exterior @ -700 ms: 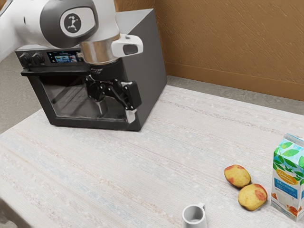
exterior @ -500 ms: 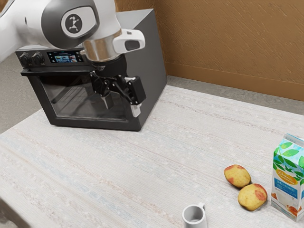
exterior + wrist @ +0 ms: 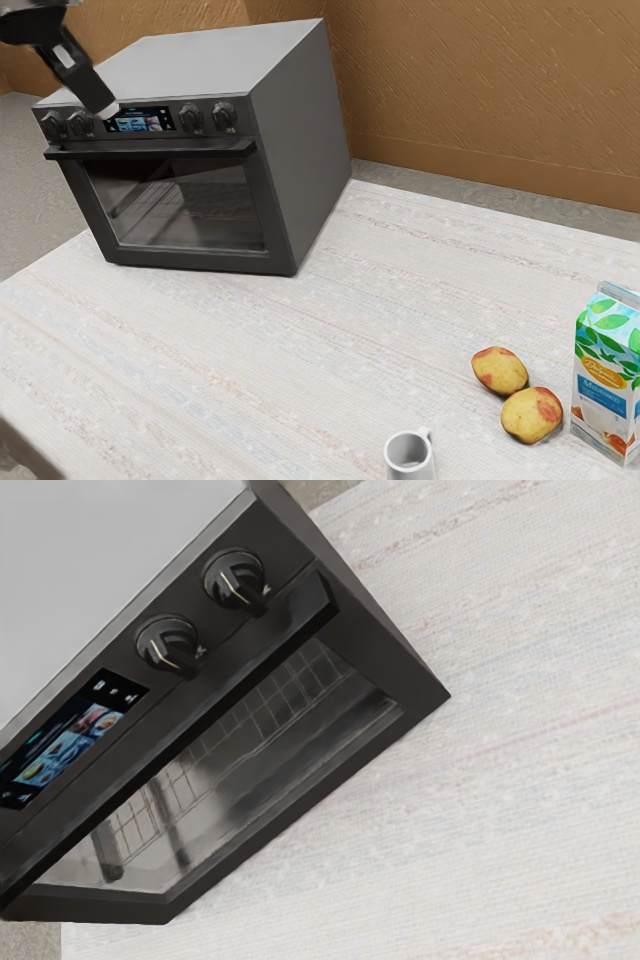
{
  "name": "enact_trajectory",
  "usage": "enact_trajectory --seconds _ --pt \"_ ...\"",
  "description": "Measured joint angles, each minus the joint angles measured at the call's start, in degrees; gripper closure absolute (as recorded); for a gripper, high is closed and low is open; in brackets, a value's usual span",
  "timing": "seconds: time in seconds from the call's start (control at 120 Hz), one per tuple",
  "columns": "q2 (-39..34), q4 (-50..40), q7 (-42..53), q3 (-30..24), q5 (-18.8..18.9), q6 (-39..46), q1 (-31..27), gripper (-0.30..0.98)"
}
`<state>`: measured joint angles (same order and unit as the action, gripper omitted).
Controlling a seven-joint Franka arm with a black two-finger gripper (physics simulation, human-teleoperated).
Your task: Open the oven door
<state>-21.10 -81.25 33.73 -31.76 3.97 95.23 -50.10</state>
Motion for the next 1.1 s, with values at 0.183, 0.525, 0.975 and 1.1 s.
enact_trajectory --seconds 0.183,0.525,0.975,1.1 --pt "9.31 1.03 17.06 -13.78 0.45 6.07 -14.46 0.00" --pt "2.92 -15.26 42.38 7.80 -23.89 18.57 -13.62 0.00" --pt "13.10 -14.55 62.73 5.21 -26.30 31.09 -13.27 0.00" --pt "15.83 -13.92 66.11 4.82 -26.31 32.67 -13.46 0.00"
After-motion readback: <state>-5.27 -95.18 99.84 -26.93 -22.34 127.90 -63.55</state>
